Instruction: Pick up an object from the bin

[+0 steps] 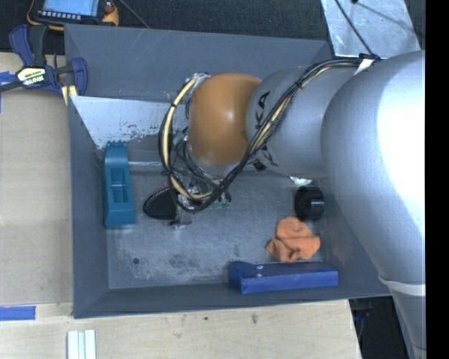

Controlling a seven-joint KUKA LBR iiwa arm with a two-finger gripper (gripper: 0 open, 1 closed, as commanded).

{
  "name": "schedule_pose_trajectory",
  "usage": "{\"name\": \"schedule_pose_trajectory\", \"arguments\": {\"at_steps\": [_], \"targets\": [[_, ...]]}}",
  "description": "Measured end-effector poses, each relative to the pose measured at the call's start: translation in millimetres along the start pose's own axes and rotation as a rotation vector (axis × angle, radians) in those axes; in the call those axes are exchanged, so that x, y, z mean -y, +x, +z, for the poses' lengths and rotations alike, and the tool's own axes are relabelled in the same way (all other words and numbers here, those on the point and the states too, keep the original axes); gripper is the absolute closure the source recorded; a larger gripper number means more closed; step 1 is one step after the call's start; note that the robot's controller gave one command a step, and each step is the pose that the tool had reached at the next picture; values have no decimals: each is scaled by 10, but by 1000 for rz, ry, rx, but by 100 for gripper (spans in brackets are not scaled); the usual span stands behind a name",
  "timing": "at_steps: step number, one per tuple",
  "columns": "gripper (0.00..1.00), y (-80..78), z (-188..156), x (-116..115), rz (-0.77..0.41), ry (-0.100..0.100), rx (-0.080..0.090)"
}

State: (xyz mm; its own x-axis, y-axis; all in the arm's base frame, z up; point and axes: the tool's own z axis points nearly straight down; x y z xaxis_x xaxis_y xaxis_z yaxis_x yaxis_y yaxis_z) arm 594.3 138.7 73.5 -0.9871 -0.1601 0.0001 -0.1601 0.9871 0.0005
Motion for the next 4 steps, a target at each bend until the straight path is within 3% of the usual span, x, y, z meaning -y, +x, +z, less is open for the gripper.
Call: {"name": "schedule_pose_trajectory", "arguments": {"at_steps": [1, 2, 3, 4], "targets": [[100, 128, 14, -222, -6, 7, 5], [100, -94, -554, -430, -16, 3, -2], [100, -134, -597, -443, -30, -1, 14], [100, -83, -74, -174, -44, 0, 2]]}}
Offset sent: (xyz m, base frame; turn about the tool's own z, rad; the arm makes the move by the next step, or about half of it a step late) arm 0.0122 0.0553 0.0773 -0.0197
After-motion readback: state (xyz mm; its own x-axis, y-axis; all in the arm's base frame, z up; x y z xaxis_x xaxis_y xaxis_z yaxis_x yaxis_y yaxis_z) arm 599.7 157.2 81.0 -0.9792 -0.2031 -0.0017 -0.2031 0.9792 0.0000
